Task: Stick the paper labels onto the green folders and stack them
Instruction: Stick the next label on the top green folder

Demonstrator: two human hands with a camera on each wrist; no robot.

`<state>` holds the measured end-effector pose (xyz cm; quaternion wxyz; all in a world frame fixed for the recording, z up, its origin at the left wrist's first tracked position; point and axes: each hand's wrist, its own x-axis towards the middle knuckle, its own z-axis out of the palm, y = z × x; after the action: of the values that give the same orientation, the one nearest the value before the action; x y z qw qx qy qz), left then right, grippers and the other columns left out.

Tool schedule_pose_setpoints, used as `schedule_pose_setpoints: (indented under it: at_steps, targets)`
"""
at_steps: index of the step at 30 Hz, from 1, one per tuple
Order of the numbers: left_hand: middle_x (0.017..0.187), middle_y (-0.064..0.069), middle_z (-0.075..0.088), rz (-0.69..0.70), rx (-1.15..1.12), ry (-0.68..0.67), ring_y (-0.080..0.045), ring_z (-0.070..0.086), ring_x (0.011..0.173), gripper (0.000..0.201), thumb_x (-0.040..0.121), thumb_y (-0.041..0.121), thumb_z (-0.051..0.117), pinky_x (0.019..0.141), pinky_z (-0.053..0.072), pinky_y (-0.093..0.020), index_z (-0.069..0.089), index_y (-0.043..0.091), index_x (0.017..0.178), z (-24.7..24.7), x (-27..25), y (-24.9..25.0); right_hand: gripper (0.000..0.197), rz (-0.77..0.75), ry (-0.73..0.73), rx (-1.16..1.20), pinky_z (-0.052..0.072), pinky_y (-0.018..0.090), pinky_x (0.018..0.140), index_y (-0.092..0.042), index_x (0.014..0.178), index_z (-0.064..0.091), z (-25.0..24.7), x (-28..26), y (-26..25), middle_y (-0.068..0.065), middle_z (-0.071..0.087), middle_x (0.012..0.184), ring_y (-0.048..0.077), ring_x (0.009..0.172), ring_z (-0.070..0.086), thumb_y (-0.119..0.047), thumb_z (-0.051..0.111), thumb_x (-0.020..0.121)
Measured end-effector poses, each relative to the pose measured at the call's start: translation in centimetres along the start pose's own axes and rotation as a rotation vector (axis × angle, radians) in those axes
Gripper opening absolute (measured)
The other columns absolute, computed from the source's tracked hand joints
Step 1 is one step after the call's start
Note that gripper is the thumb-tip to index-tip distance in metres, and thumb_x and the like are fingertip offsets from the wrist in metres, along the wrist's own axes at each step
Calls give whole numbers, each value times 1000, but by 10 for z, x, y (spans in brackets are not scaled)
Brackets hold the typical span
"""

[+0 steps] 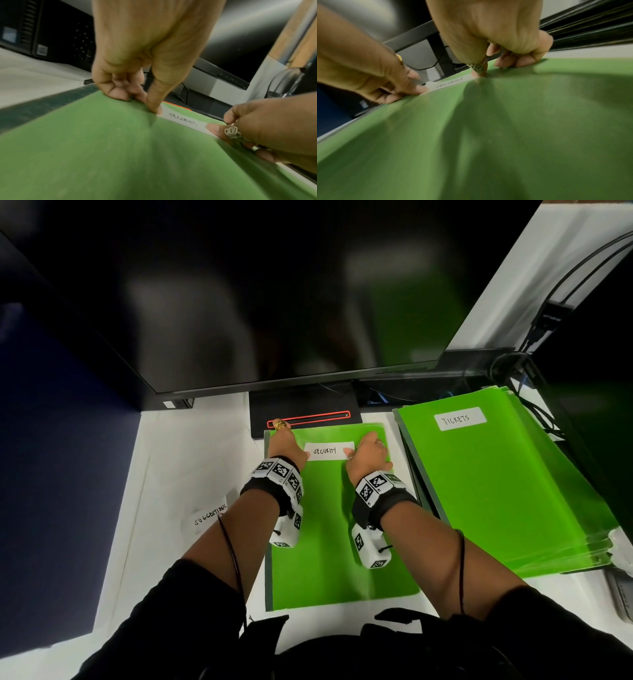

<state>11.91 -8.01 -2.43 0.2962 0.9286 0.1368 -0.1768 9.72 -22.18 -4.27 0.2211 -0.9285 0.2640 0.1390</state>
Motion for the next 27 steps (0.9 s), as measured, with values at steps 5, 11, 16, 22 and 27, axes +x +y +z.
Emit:
schedule_pose_setpoints:
  at_steps: [5, 11, 16, 22, 27]
  targets:
    - [135, -24, 40, 23, 123, 20, -31, 48, 119, 51, 92, 18, 57, 101, 42, -33, 37, -5, 132, -6, -2, 4, 34, 12, 7, 118, 42, 44, 94, -6, 124, 36, -9, 6, 8, 16, 51, 126, 33, 113, 54, -16, 49, 94]
    - [144, -19, 33, 16, 205, -22, -30, 36, 134, 100, 79, 63, 58, 107, 40, -41, 18, -1, 145, -6, 2, 6, 74, 40, -111, 157, 45, 44, 97, -4, 139, 25, -18, 18, 5, 19, 47, 138, 36, 121, 52, -47, 56, 88]
    - [141, -16, 40, 15, 195, -32, -28, 45, 128, 91, 84, 50, 62, 101, 43, -36, 19, -3, 144, -11, 9, 5, 75, 39, -150, 111, 44, 38, 96, -3, 140, 26, -25, 28, 8, 17, 51, 135, 33, 122, 52, -45, 60, 87]
    - [135, -17, 46, 85, 214, -30, -30, 47, 125, 76, 84, 37, 67, 101, 42, -34, 32, -4, 138, -16, 10, -3, 87, -9, -211, 84, 41, 38, 104, -1, 142, 21, -35, 35, 13, 14, 46, 139, 31, 126, 48, -40, 69, 81]
    - [137, -16, 44, 109, 240, -89, -29, 43, 129, 80, 81, 33, 71, 106, 39, -33, 31, -5, 139, -21, 12, -7, 86, -83, -225, 97, 38, 34, 105, -1, 139, 22, -39, 31, 18, 11, 44, 139, 29, 127, 46, -27, 76, 77]
